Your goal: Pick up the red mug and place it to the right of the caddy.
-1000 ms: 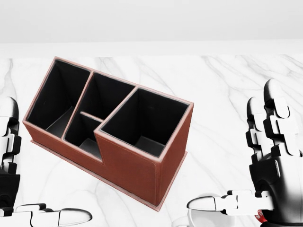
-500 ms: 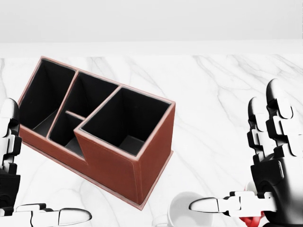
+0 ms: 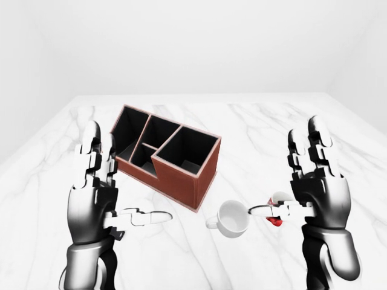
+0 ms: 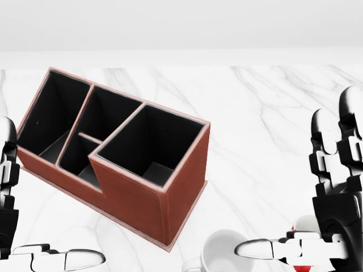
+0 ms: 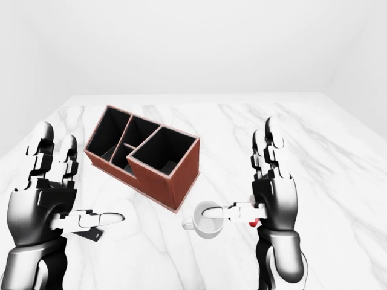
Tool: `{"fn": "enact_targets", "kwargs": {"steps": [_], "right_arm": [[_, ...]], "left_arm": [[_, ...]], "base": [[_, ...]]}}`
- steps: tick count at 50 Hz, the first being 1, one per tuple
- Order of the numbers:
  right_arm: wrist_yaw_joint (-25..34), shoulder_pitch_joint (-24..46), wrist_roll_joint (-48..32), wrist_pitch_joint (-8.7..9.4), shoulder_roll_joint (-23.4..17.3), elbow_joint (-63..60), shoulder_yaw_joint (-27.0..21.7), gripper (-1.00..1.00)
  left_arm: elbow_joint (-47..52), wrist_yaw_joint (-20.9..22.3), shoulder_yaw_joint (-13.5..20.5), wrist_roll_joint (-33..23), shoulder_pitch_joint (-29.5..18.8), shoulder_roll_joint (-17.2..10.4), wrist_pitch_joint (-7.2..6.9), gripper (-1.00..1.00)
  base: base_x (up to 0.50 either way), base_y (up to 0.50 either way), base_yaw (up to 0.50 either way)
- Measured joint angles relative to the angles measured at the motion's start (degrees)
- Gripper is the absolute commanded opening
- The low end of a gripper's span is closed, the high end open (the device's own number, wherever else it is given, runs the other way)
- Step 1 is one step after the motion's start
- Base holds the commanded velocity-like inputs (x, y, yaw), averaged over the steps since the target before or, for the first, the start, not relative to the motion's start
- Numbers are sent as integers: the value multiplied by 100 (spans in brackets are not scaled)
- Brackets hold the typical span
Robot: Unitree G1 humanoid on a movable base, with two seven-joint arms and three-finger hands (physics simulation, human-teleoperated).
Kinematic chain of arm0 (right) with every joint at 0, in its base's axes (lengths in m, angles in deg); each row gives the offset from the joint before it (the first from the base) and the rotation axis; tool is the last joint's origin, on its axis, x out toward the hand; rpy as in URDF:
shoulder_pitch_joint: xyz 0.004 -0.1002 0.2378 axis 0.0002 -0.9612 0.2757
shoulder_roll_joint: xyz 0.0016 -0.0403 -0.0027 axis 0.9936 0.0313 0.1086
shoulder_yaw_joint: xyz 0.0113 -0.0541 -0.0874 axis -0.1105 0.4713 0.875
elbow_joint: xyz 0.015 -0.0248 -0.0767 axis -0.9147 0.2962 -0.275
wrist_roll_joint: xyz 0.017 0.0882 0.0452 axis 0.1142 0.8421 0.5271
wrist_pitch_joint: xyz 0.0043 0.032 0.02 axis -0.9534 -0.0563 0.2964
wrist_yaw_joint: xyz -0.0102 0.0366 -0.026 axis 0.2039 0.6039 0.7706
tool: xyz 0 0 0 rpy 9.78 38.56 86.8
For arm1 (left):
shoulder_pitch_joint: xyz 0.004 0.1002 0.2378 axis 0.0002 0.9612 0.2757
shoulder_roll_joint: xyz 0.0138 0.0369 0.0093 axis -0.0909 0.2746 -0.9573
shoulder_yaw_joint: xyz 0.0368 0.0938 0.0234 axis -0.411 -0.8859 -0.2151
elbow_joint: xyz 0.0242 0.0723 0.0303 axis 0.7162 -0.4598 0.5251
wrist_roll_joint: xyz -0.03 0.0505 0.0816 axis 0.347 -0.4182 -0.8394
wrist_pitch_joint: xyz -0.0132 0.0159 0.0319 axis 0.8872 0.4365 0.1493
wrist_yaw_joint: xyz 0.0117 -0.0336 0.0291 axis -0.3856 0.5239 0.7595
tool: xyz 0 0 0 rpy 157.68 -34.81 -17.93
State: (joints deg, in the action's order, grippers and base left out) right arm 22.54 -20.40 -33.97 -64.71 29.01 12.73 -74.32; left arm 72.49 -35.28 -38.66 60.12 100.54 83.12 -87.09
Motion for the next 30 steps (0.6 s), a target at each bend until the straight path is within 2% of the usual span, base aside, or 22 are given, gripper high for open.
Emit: {"fn": "enact_targets", "kwargs": {"steps": [7, 14, 19, 26, 30], "right_arm": [[313, -7, 179, 0, -68, -517, -338, 100], [843, 135, 411, 0, -339, -986, -1032, 100], [567, 134, 1254, 0, -1030, -1187, -1490, 100], [-374, 310, 3212, 0, -2335, -1341, -2287, 100], [-518, 601, 3646, 0, -2736, -1394, -2563, 100]], "left_arm": [[26, 27, 76, 32, -37, 9, 0, 100], [45, 48, 112, 46, -46, 21, 0, 100], [68, 65, 140, 64, -37, 27, 0, 100], [125, 95, 200, 97, -42, 39, 0, 100], [126, 106, 215, 105, -46, 45, 0, 100]], "base": [[0, 0, 0], [0, 0, 0], [0, 0, 0], [0, 0, 0], [0, 0, 0]]}}
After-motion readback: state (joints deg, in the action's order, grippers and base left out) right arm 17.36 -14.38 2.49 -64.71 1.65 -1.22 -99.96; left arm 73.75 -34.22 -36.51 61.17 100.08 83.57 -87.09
